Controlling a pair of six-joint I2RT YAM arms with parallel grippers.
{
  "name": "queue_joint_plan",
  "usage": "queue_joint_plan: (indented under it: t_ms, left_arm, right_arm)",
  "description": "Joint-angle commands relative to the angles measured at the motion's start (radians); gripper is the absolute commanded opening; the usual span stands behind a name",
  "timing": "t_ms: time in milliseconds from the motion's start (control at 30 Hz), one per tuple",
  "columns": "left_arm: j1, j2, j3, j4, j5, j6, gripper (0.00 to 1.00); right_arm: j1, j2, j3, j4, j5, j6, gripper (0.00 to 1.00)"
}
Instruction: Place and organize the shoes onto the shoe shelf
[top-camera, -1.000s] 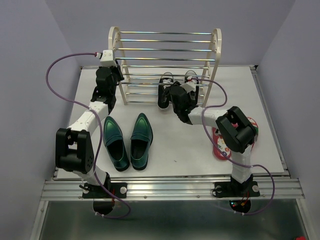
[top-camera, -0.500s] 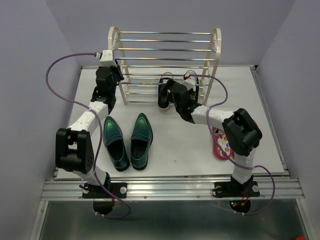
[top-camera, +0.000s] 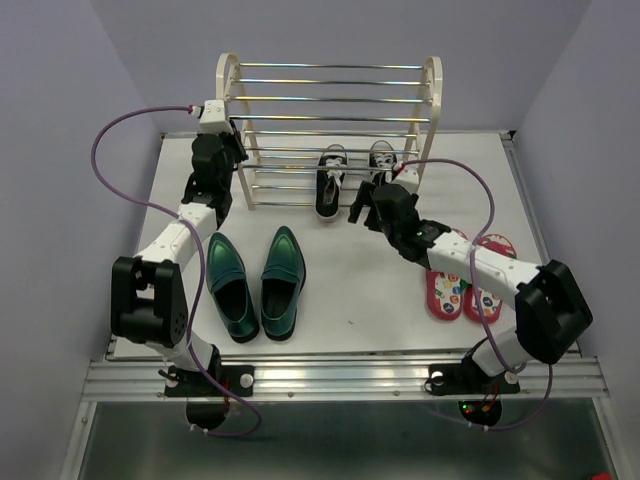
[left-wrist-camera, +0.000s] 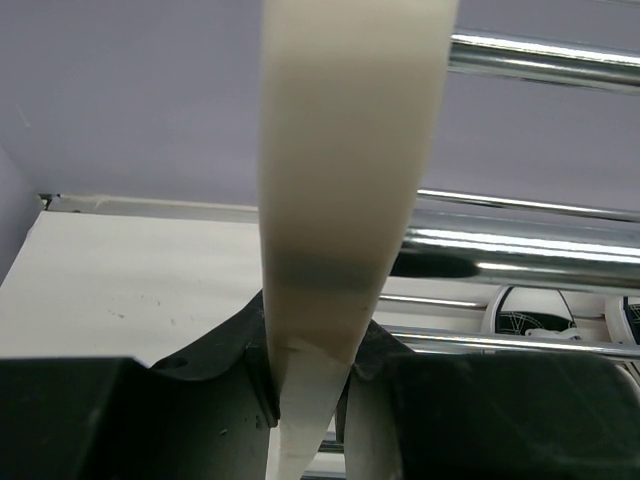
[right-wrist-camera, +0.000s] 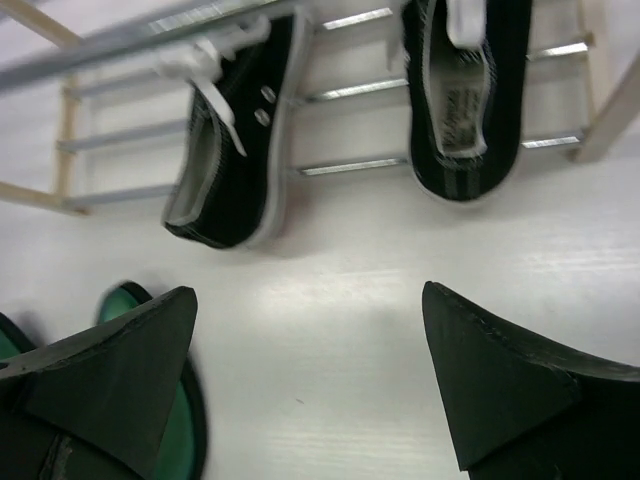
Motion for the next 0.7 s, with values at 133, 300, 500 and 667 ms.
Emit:
queue_joint_plan:
  t_ms: [133,300,500,667]
  left_arm:
    - [-0.005,-0.042,-0.035,-0.079,0.027,-0.182,0.48]
    - [-0.005,-0.097,-0.058,-0.086,0.044,-0.174,0.75]
    - [-0.005,-0.166,-0.082,-0.097,0.029,-0.179,0.99]
    - [-0.005,-0.220,-0.086,-0.149,0.006,-0.176,0.99]
  right_arm:
    - [-0.064,-0.147,-0.106,-0.287,-0.008,-0.016,1.00]
    - [-0.190,-0.291,-0.138,-0.494,-0.042,0.035,1.00]
    - [-0.256,-0.416,-0.132,-0.764,0.041,0.120,1.00]
    - [-0.337,-0.495,-0.077,-0.994,0.112,0.235,1.00]
